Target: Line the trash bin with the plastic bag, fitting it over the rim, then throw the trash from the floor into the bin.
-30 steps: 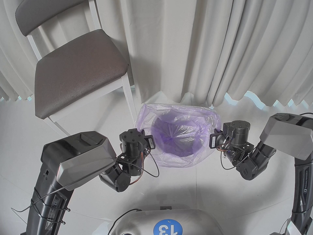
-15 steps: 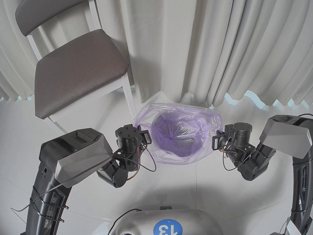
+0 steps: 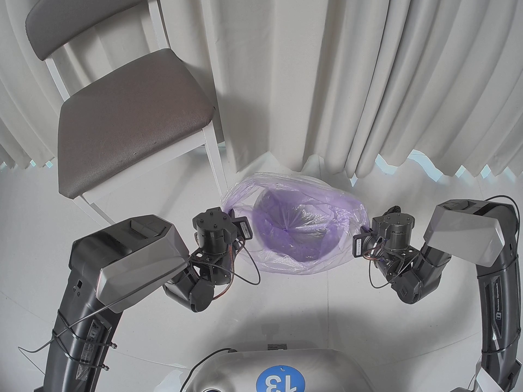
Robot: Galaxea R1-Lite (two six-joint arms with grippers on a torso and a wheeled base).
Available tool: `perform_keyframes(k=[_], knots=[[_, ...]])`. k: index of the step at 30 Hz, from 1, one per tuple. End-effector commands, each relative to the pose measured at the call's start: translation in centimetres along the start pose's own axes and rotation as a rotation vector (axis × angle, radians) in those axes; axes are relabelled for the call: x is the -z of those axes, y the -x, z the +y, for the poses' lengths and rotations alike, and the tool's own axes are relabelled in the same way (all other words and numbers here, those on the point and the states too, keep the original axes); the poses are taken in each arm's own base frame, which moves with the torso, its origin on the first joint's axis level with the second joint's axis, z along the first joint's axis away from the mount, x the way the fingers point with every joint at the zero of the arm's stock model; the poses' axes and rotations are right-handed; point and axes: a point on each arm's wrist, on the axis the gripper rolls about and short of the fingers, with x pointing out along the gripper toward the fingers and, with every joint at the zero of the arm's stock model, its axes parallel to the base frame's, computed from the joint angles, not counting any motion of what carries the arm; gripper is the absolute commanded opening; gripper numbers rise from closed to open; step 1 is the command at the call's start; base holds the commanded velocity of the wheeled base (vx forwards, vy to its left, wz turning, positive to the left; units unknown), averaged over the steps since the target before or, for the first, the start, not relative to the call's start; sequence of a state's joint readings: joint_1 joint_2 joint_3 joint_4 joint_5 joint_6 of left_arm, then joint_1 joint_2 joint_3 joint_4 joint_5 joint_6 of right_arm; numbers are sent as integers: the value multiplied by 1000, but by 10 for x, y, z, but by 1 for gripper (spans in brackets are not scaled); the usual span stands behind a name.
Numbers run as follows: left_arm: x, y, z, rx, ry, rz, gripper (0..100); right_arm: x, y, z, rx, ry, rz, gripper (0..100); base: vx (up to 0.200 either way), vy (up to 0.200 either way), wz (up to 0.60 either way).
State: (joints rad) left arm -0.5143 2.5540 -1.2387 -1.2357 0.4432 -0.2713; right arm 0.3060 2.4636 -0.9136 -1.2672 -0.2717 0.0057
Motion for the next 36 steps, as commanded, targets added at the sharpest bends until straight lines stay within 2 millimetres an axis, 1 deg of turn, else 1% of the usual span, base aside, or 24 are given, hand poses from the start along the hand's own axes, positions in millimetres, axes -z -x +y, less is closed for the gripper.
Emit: perform_keyframes(k=[1, 6, 12, 13, 17, 20, 21, 29, 36], knots=[[2, -1, 0, -1, 0, 0, 0, 9, -5, 0, 2, 3, 14, 0, 0, 0, 0], [2, -1, 0, 2, 5, -9, 0, 14, -11, 2, 2, -3, 0, 0, 0, 0, 0], [3, -1, -2, 11, 13, -26, 0, 11, -9, 2, 0, -1, -8, 0, 0, 0, 0], [2, -1, -2, 12, 14, -28, 0, 12, -9, 1, 2, 0, 0, 100, 0, 0, 0], [1, -1, -2, 11, 16, -31, 0, 8, -6, 1, -1, -2, -9, 100, 0, 0, 0], [1, -1, -2, 13, 14, -31, 0, 3, 1, -2, 0, 0, 3, 100, 0, 0, 0], [2, 0, -3, 14, 13, -29, 0, 0, 6, -6, 3, 5, 21, 100, 0, 0, 0], [-2, 1, -5, 11, 15, -37, 0, -18, 29, -13, -8, 21, 27, 100, 0, 0, 0], [2, 1, -5, 10, 9, -27, 0, -32, 51, -16, -28, 47, 13, 100, 0, 0, 0]])
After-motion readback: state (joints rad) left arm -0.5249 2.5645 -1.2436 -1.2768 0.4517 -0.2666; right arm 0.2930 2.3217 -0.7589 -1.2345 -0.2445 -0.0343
